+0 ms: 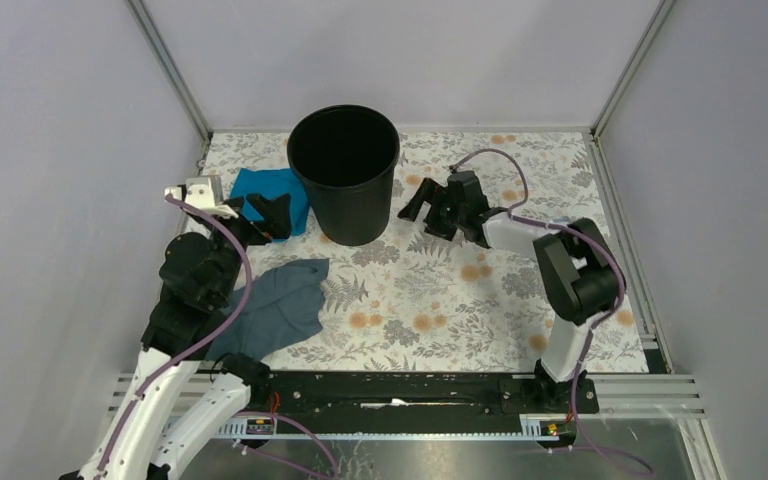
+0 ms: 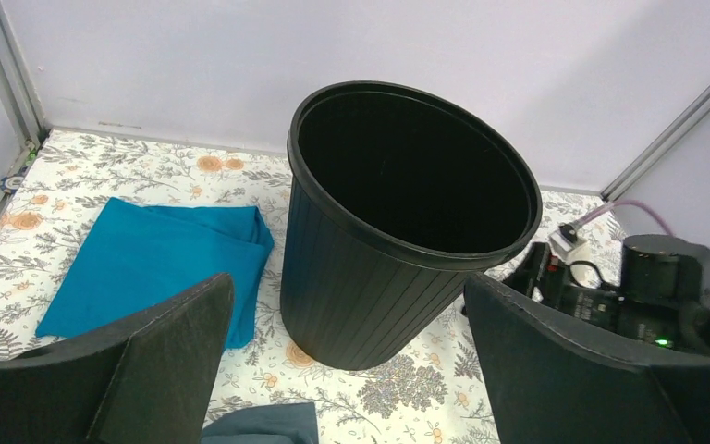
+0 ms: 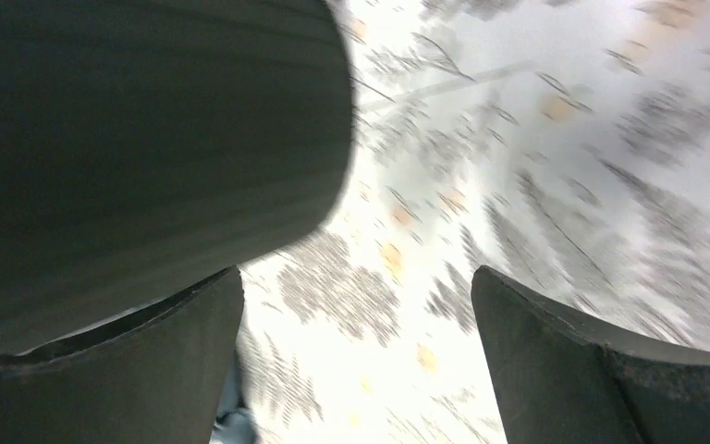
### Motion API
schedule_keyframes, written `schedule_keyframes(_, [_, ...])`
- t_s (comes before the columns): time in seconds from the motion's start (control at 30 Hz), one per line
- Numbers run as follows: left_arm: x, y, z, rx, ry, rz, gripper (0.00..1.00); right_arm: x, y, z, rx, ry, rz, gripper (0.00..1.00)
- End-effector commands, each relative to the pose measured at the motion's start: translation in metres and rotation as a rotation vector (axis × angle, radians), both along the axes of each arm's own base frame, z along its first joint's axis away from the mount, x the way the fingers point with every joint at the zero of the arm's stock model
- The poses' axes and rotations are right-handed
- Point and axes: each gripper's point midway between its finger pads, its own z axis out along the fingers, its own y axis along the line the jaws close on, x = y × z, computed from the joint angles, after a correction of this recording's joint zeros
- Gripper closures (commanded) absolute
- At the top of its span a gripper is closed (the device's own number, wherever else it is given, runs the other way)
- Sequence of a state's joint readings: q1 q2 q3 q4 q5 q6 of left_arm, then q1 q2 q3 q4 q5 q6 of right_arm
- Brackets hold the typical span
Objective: Put the trash bags into the trash bin
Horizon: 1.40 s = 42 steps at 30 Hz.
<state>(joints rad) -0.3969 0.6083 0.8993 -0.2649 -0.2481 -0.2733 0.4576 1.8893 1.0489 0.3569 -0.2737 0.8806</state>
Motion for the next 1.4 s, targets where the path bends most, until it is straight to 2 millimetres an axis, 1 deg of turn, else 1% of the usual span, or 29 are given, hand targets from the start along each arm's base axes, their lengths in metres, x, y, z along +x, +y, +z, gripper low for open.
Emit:
schedule_keyframes(0.0, [-0.004,0.005,0.019,-0.026,-0.082,0.009,0.01,-0.046,-0.075,0.013,-0.488,-0.004,0.093,0.0])
schedule_keyframes(0.07, [-0.007,0.002,0.021,-0.035,-0.089,-0.01,0.01,-0.061,-0.127,0.02,-0.725,0.01,0.033,0.0])
schedule_keyframes(0.17, [-0.01,-0.003,0.023,-0.041,-0.102,-0.046,0.01,-0.077,-0.203,0.041,-1.047,0.066,-0.114,0.0])
schedule_keyframes(0.2, [-0.011,-0.004,0.024,-0.042,-0.105,-0.052,0.01,-0.083,-0.228,0.047,-1.134,0.102,-0.164,0.0])
schedule_keyframes(0.27, [-0.016,-0.007,0.026,-0.04,-0.116,-0.066,0.01,-0.086,-0.262,0.053,-1.201,0.163,-0.249,0.0])
schedule_keyframes(0.33, [-0.02,-0.01,0.027,-0.045,-0.122,-0.076,0.01,-0.086,-0.288,0.056,-1.183,0.221,-0.349,0.0])
schedule_keyframes(0.37, [-0.022,-0.013,0.027,-0.047,-0.124,-0.089,0.01,-0.086,-0.298,0.056,-1.154,0.238,-0.39,0.0])
schedule_keyframes(0.43, [-0.026,-0.02,0.027,-0.05,-0.126,-0.123,0.01,-0.085,-0.307,0.059,-1.085,0.237,-0.44,0.0])
schedule_keyframes(0.5, [-0.03,-0.026,0.028,-0.054,-0.131,-0.152,0.01,-0.083,-0.314,0.065,-1.047,0.214,-0.487,0.0])
schedule_keyframes(0.57, [-0.034,-0.028,0.03,-0.057,-0.139,-0.167,0.01,-0.082,-0.328,0.066,-1.02,0.215,-0.542,0.0])
schedule_keyframes(0.63, [-0.039,-0.029,0.033,-0.061,-0.151,-0.177,0.01,-0.081,-0.336,0.059,-0.969,0.229,-0.547,0.0])
schedule_keyframes(0.7, [-0.043,-0.029,0.035,-0.064,-0.157,-0.184,0.01,-0.077,-0.335,0.048,-0.919,0.232,-0.512,0.0])
schedule_keyframes(0.83, [-0.047,-0.035,0.036,-0.065,-0.161,-0.211,0.01,-0.068,-0.314,0.023,-0.821,0.237,-0.415,0.0])
schedule_keyframes(0.9, [-0.05,-0.041,0.036,-0.063,-0.162,-0.243,0.01,-0.067,-0.31,0.01,-0.803,0.247,-0.399,0.02])
schedule_keyframes(0.93, [-0.052,-0.045,0.036,-0.062,-0.166,-0.266,0.01,-0.067,-0.31,0.004,-0.806,0.25,-0.399,0.05])
schedule_keyframes(0.97, [-0.054,-0.049,0.038,-0.059,-0.173,-0.292,0.01,-0.065,-0.312,-0.001,-0.814,0.25,-0.4,0.11])
schedule_keyframes(1.03, [-0.061,-0.058,0.045,-0.047,-0.189,-0.351,0.01,-0.066,-0.313,-0.013,-0.828,0.264,-0.391,0.3])
schedule_keyframes(1.07, [-0.066,-0.063,0.051,-0.04,-0.199,-0.388,0.01,-0.066,-0.314,-0.018,-0.833,0.272,-0.389,0.34])
schedule_keyframes(1.13, [-0.075,-0.073,0.062,-0.037,-0.205,-0.462,0.01,-0.068,-0.316,-0.027,-0.847,0.288,-0.393,0.35])
schedule_keyframes(1.2, [-0.085,-0.088,0.069,-0.038,-0.2,-0.558,0.01,-0.069,-0.316,-0.034,-0.847,0.299,-0.386,0.35])
schedule_keyframes(1.27, [-0.096,-0.105,0.072,-0.037,-0.187,-0.672,0.01,-0.07,-0.309,-0.042,-0.826,0.307,-0.347,0.46])
schedule_keyframes(1.3, [-0.1,-0.113,0.073,-0.037,-0.174,-0.724,0.01,-0.071,-0.302,-0.045,-0.8,0.31,-0.321,0.51])
schedule_keyframes(1.33, [-0.104,-0.12,0.073,-0.042,-0.162,-0.765,0.01,-0.071,-0.292,-0.046,-0.768,0.305,-0.283,0.57])
schedule_keyframes(1.37, [-0.105,-0.124,0.073,-0.047,-0.145,-0.791,0.01,-0.073,-0.275,-0.045,-0.728,0.29,-0.227,0.64])
